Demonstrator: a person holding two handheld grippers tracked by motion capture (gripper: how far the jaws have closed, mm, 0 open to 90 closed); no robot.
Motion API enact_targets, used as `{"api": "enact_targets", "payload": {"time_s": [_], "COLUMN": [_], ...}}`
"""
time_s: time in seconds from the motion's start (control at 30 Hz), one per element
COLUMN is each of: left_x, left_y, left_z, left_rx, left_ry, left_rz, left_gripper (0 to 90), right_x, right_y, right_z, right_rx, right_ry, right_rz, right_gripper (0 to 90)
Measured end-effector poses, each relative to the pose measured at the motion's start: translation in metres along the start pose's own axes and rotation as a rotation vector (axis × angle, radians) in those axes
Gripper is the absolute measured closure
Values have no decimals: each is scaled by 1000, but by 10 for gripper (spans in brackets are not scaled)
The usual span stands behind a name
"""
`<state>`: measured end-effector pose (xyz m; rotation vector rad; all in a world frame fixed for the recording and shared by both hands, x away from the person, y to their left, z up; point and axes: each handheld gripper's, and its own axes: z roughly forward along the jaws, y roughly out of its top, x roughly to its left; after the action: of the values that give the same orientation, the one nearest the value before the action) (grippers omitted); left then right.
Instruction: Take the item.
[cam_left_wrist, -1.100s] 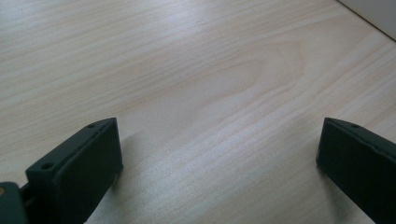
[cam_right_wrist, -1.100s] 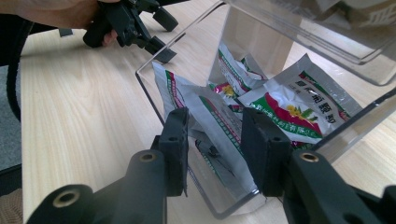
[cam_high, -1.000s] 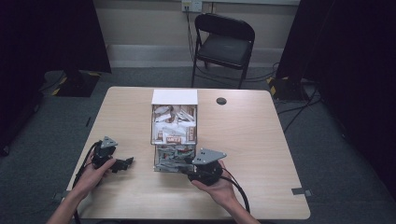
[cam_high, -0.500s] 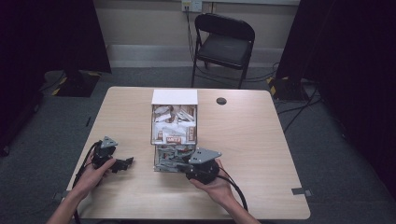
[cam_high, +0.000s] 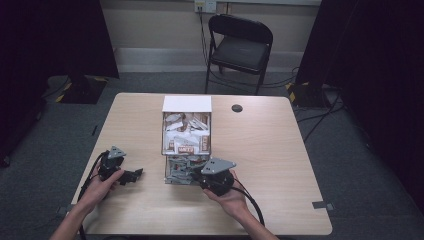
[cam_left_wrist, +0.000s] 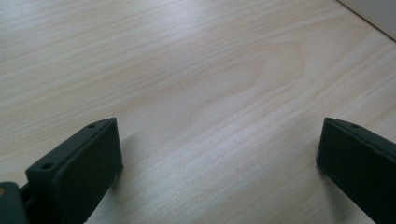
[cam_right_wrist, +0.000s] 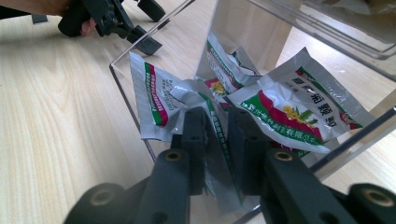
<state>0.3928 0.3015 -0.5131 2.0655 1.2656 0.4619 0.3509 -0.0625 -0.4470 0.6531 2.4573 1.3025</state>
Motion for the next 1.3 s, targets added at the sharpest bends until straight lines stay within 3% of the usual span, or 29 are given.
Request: {"api": "enact_targets", "payload": {"time_s": [0.37, 0.93, 1.3], "left_x": [0, 0, 0], "left_y": [0, 0, 0], "left_z": [0, 0, 0], "left_rx": [0, 0, 0], "left_ry": [0, 0, 0], "left_rz": [0, 0, 0], "left_gripper": [0, 0, 0], "right_x": [-1, -3, -5], "right_y": [0, 8, 9], "right_z": [-1, -12, -19], "right_rx": [-24, -83, -106], "right_ry": [-10, 7, 21], "right_rz": [-15, -19, 7], "right_gripper": [885, 897, 899]}}
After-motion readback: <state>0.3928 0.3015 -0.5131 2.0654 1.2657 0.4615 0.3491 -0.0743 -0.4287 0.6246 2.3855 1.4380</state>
